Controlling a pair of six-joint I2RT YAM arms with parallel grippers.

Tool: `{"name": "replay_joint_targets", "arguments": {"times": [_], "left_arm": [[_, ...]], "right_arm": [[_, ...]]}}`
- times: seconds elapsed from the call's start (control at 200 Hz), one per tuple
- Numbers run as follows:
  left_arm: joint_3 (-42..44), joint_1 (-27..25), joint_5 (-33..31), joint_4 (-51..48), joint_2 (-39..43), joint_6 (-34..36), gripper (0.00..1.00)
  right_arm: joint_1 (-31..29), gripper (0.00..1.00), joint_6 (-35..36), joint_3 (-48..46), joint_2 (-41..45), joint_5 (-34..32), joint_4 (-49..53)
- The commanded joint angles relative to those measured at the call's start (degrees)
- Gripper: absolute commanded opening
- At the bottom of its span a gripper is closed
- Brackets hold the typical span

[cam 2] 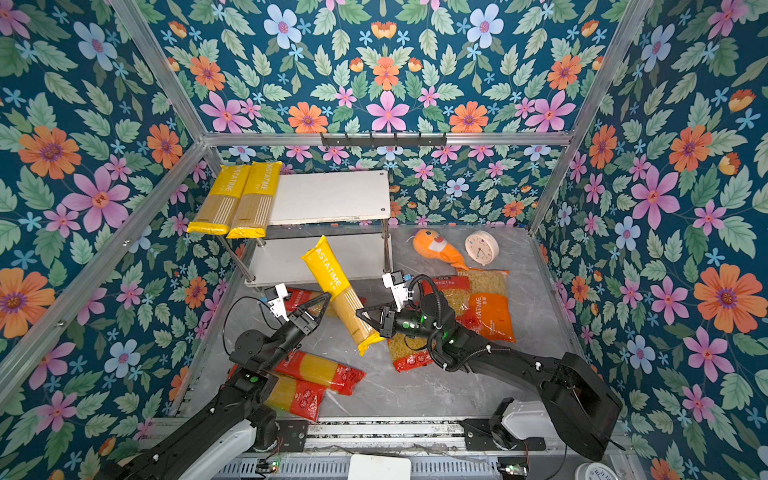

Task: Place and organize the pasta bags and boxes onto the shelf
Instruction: 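Lift the yellow pack upright with both grippers above the table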

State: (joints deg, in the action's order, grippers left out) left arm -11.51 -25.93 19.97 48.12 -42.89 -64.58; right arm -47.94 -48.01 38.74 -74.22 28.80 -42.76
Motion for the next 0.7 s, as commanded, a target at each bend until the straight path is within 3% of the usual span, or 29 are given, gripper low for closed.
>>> {"name": "replay_joint_targets", "arguments": {"times": [0.0,0.245,0.395,0.52,0.695], "left_arm": [[-0.9,-0.3,1.8,8.3,-2.3,-1.5,0.77],[-4.0,-0.9,1.7,14.6,-9.4,-2.5,0.66],[-6.6,-1.0,2.9,16.6,-11.8,-2.9,0.44],[-9.7,-1.1,3.4,11.7,-11.2,-0.9,0.29],[-13.6,-1.1,3.9,2.8,-9.5,1.6,0.15]], "right_arm": [[-0.4,0.0,-1.7,1.0,-0.1,-0.9,-14.5],[-1.3,0.0,-6.8,1.7,-2.8,-2.1,-20.2],[-1.3,0.0,-7.1,0.8,-2.6,-3.5,-18.6],[-1.3,0.0,-6.0,0.7,-1.9,-3.8,-13.2],[-1.3,0.21,-4.9,0.9,-1.8,-3.1,-8.2]]}}
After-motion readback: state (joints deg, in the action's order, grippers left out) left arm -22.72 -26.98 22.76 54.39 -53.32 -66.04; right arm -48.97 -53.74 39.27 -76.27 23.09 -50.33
